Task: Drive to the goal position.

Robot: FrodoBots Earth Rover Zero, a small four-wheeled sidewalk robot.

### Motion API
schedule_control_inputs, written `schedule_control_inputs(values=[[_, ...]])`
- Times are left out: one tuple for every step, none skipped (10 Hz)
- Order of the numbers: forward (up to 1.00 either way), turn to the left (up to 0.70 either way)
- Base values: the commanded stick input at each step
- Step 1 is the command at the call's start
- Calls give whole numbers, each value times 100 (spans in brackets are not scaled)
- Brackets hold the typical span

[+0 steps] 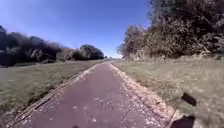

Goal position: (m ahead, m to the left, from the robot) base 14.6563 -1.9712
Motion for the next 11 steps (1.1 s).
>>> schedule_control_inputs(values=[[70,2],[70,2],[70,0],[70,0],[70,0],[70,0],[70,0],[70,0],[70,0],[70,0],[70,0]])
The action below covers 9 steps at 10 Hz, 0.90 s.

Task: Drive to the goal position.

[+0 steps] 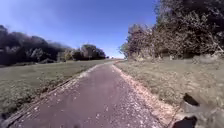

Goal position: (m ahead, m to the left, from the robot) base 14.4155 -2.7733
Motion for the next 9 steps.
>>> schedule_control_inputs(values=[[70,0],[70,0],[70,0],[70,0],[70,0],[70,2],[70,25],[70,35],[70,35]])
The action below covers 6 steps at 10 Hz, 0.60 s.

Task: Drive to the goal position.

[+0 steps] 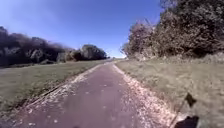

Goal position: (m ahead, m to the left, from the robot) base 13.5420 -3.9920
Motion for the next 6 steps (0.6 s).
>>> schedule_control_inputs(values=[[70,20],[70,3],[70,2],[70,3],[70,3],[70,2]])
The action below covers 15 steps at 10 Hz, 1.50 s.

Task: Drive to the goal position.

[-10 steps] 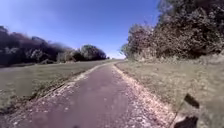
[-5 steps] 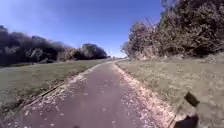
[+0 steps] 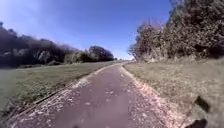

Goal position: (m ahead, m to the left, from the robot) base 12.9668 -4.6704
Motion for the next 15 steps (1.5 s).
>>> schedule_control_inputs(values=[[70,3],[70,3],[70,3],[70,3],[70,3],[70,3],[70,1],[70,0],[70,0],[70,0],[70,0],[70,0],[70,0],[70,0],[70,0]])
